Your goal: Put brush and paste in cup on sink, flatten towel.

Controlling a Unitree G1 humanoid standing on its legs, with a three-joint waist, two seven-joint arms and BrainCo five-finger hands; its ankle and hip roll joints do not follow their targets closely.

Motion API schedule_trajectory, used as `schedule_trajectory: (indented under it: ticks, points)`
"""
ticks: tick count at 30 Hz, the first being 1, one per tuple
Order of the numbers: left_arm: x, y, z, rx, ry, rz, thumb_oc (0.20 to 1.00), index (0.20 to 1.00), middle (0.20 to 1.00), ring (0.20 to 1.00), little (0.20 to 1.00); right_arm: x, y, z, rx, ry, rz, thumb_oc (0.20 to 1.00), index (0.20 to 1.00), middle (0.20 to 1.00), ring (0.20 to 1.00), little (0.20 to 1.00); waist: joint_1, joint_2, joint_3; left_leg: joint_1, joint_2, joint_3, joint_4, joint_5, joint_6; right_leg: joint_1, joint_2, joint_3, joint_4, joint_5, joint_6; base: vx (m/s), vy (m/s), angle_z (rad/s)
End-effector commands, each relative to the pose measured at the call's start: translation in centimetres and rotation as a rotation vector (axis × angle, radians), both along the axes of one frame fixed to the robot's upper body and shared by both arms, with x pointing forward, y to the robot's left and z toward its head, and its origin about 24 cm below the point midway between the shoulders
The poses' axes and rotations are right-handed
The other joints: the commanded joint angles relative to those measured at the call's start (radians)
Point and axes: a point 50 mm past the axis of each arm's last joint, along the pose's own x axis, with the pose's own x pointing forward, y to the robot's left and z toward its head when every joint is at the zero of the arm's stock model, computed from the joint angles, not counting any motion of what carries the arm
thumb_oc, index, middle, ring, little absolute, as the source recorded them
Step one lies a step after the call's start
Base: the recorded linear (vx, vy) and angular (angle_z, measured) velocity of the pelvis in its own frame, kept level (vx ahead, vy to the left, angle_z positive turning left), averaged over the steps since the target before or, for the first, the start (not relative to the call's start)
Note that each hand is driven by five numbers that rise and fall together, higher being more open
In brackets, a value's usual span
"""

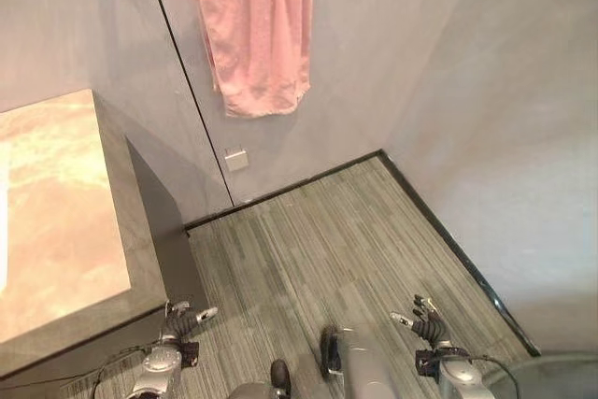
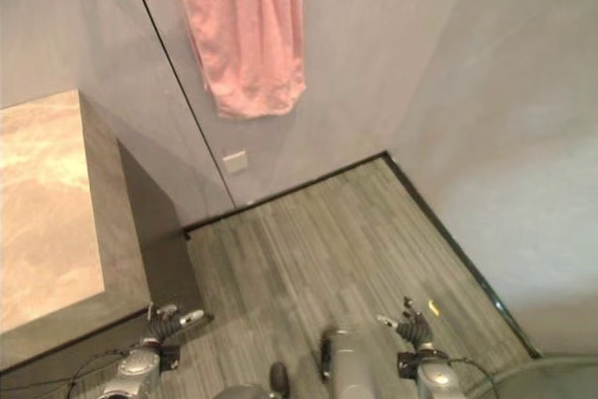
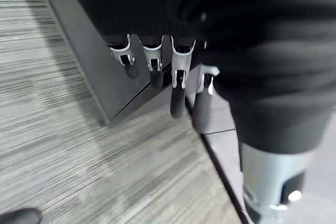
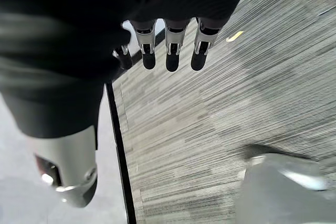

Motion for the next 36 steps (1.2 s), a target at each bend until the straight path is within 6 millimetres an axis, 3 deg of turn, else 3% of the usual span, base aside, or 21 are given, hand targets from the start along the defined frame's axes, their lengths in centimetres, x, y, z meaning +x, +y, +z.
schedule_trajectory:
  ticks: [1, 6, 8, 9, 10, 11, 14, 17, 19, 21, 22, 24, 26, 28, 29, 30, 31, 32, 33, 36]
  points:
    - [2.9, 1.4, 2.4, 0.081, -0.13, -0.06, 1.0, 1.0, 1.0, 1.0, 1.0, 0.6, -0.4, 0.6, -0.01, -0.039, 0.028, 1.0, 1.0, 1.0, 1.0, 1.0, -0.025, -0.024, -0.027, 0.069, 0.069, -0.018, 0.057, 0.014, -0.083, 0.143, 0.011, 0.103, -0.072, 0.112, 0.064, 0.38, -0.164, 0.95]
    - [2.9, 0.9, 2.3, 0.074, -0.121, -0.094, 1.0, 1.0, 1.0, 1.0, 1.0, 0.5, -1.0, 1.0, -0.025, -0.041, 0.057, 1.0, 1.0, 1.0, 1.0, 1.0, -0.039, -0.014, -0.059, 0.049, 0.111, -0.088, 0.148, 0.078, -0.125, 0.176, 0.056, 0.09, -0.03, 0.062, 0.017, 0.34, -0.189, 0.59]
    - [3.4, 0.8, 2.6, 0.077, -0.14, -0.101, 1.0, 1.0, 1.0, 1.0, 1.0, 0.5, -1.4, 1.1, -0.049, -0.037, 0.076, 1.0, 1.0, 1.0, 1.0, 1.0, -0.037, -0.014, -0.056, 0.003, 0.128, -0.087, 0.253, 0.141, -0.145, 0.205, 0.063, 0.063, -0.021, 0.026, -0.011, 0.31, -0.178, 0.03]
    - [3.4, 0.8, 2.6, 0.077, -0.14, -0.101, 1.0, 1.0, 1.0, 1.0, 1.0, 0.5, -1.4, 1.1, -0.049, -0.037, 0.076, 1.0, 1.0, 1.0, 1.0, 1.0, -0.037, -0.014, -0.056, 0.003, 0.128, -0.088, 0.254, 0.141, -0.145, 0.205, 0.063, 0.062, -0.021, 0.026, -0.011, 0.14, -0.068, 0.21]
    - [3.8, 0.6, 2.9, 0.071, -0.158, -0.106, 1.0, 1.0, 1.0, 1.0, 1.0, 0.5, -1.5, 1.2, -0.054, -0.037, 0.07, 1.0, 1.0, 1.0, 1.0, 1.0, -0.032, -0.014, -0.048, -0.022, 0.128, -0.078, 0.238, 0.143, -0.14, 0.218, 0.057, 0.053, -0.018, 0.013, -0.012, 0.18, -0.059, 0.33]
    - [4.4, 0.2, 3.2, 0.068, -0.181, -0.128, 1.0, 1.0, 1.0, 1.0, 1.0, 0.8, -2.0, 1.5, -0.073, -0.049, 0.056, 1.0, 1.0, 1.0, 1.0, 1.0, -0.022, -0.026, -0.032, -0.132, 0.115, -0.02, 0.215, 0.114, -0.125, 0.252, 0.032, 0.035, -0.031, 0.002, -0.006, 0.23, -0.061, 0.52]
    - [4.5, 0.1, 3.3, 0.072, -0.182, -0.14, 1.0, 1.0, 1.0, 1.0, 1.0, 1.1, -2.4, 1.7, -0.095, -0.055, 0.059, 1.0, 1.0, 1.0, 1.0, 1.0, -0.011, -0.022, -0.036, -0.186, 0.132, 0.043, 0.14, 0.096, -0.122, 0.278, 0.024, 0.027, -0.038, -0.026, 0.001, 0.23, 0.025, 0.44]
    - [4.3, 0.0, 3.1, 0.082, -0.169, -0.149, 1.0, 1.0, 1.0, 1.0, 1.0, 1.2, -2.3, 1.9, -0.114, -0.066, 0.062, 1.0, 1.0, 1.0, 1.0, 1.0, 0.007, -0.006, -0.034, -0.257, 0.18, 0.123, 0.035, 0.207, -0.141, 0.348, 0.027, 0.016, -0.06, -0.049, 0.004, 0.23, 0.106, 0.02]
    - [4.2, 0.1, 3.0, 0.085, -0.165, -0.146, 1.0, 1.0, 1.0, 1.0, 1.0, 1.3, -2.2, 1.9, -0.115, -0.071, 0.066, 1.0, 1.0, 1.0, 1.0, 1.0, 0.012, -0.001, -0.032, -0.264, 0.194, 0.131, 0.028, 0.229, -0.148, 0.358, 0.026, 0.023, -0.05, -0.056, 0.004, 0.16, 0.09, 0.03]
    - [4.1, 0.1, 2.9, 0.077, -0.161, -0.138, 1.0, 1.0, 1.0, 1.0, 1.0, 1.8, -1.9, 2.0, -0.112, -0.078, 0.075, 1.0, 1.0, 1.0, 1.0, 1.0, 0.014, 0.004, -0.03, -0.233, 0.176, 0.108, 0.049, 0.195, -0.131, 0.352, 0.022, 0.049, 0.008, -0.079, 0.008, 0.19, 0.144, -0.29]
    - [4.1, 0.1, 2.9, 0.076, -0.161, -0.138, 1.0, 1.0, 1.0, 1.0, 1.0, 1.8, -1.9, 2.0, -0.112, -0.078, 0.075, 1.0, 1.0, 1.0, 1.0, 1.0, 0.014, 0.005, -0.032, -0.236, 0.177, 0.108, 0.049, 0.196, -0.132, 0.349, 0.024, 0.049, 0.007, -0.077, 0.007, 0.25, 0.212, -0.56]
    - [3.7, 0.1, 2.7, 0.073, -0.15, -0.139, 1.0, 1.0, 1.0, 1.0, 1.0, 2.0, -1.5, 2.0, -0.094, -0.089, 0.053, 1.0, 1.0, 1.0, 1.0, 1.0, 0.009, 0.012, -0.042, -0.207, 0.155, 0.135, 0.067, 0.158, -0.1, 0.324, -0.005, 0.063, 0.167, -0.032, 0.03, 0.27, 0.252, -0.5]
    - [3.6, 0.0, 2.8, 0.069, -0.158, -0.137, 1.0, 1.0, 1.0, 1.0, 1.0, 2.7, -1.1, 2.6, -0.08, -0.131, 0.043, 1.0, 1.0, 1.0, 1.0, 1.0, 0.006, 0.014, -0.036, -0.162, 0.138, 0.163, 0.065, 0.131, -0.068, 0.266, -0.033, 0.052, 0.314, 0.071, 0.044, 0.18, 0.236, -0.23]
    - [3.6, -0.2, 2.8, 0.066, -0.163, -0.143, 1.0, 1.0, 1.0, 1.0, 1.0, 3.0, -0.5, 2.7, -0.059, -0.148, 0.05, 1.0, 1.0, 1.0, 1.0, 1.0, 0.003, 0.024, -0.019, -0.123, 0.138, 0.165, 0.057, 0.116, -0.054, 0.216, -0.037, 0.029, 0.394, 0.073, 0.043, 0.18, 0.176, -0.25]
    - [3.4, -0.2, 2.7, 0.07, -0.158, -0.151, 1.0, 1.0, 1.0, 1.0, 1.0, 3.1, -0.2, 2.7, -0.052, -0.154, 0.059, 1.0, 1.0, 1.0, 1.0, 1.0, -0.003, 0.028, -0.017, -0.1, 0.132, 0.155, 0.045, 0.114, -0.051, 0.19, -0.018, 0.035, 0.393, 0.06, 0.039, 0.3, 0.098, -0.08]
    - [3.4, -0.3, 2.7, 0.077, -0.156, -0.167, 1.0, 1.0, 1.0, 1.0, 1.0, 3.2, 0.0, 2.8, -0.047, -0.161, 0.065, 1.0, 1.0, 1.0, 1.0, 1.0, -0.005, 0.025, -0.024, -0.07, 0.123, 0.155, 0.02, 0.109, -0.057, 0.182, -0.035, -0.001, 0.263, 0.044, 0.034, 0.24, 0.057, 0.01]
    - [3.4, -0.3, 2.7, 0.077, -0.156, -0.167, 1.0, 1.0, 1.0, 1.0, 1.0, 3.2, 0.0, 2.8, -0.047, -0.161, 0.065, 1.0, 1.0, 1.0, 1.0, 1.0, -0.007, 0.026, -0.02, -0.066, 0.123, 0.153, 0.019, 0.109, -0.057, 0.188, -0.035, -0.004, 0.26, 0.043, 0.034, 0.32, -0.073, 0.07]
    - [3.5, -0.3, 2.8, 0.083, -0.16, -0.174, 1.0, 1.0, 1.0, 1.0, 1.0, 3.7, 0.2, 3.3, -0.027, -0.196, 0.065, 1.0, 1.0, 1.0, 1.0, 1.0, -0.009, 0.019, -0.03, -0.056, 0.122, 0.144, 0.002, 0.101, -0.073, 0.18, -0.068, -0.027, 0.07, 0.046, 0.041, 0.26, -0.159, 0.15]
    - [3.7, -0.3, 2.9, 0.088, -0.168, -0.178, 1.0, 1.0, 1.0, 1.0, 1.0, 3.8, 0.4, 3.4, -0.004, -0.205, 0.059, 1.0, 1.0, 1.0, 1.0, 1.0, -0.017, 0.014, -0.034, -0.044, 0.119, 0.127, -0.006, 0.096, -0.083, 0.172, -0.073, -0.002, -0.012, 0.072, 0.053, 0.27, -0.158, 0.09]
    - [4.0, -0.4, 3.1, 0.094, -0.178, -0.178, 1.0, 1.0, 1.0, 1.0, 1.0, 3.9, 0.6, 3.5, 0.023, -0.225, 0.044, 1.0, 1.0, 1.0, 1.0, 1.0, -0.022, 0.008, -0.035, -0.011, 0.133, 0.111, -0.025, 0.09, -0.102, 0.187, -0.093, 0.016, -0.093, 0.108, 0.076, 0.22, -0.146, 0.27]
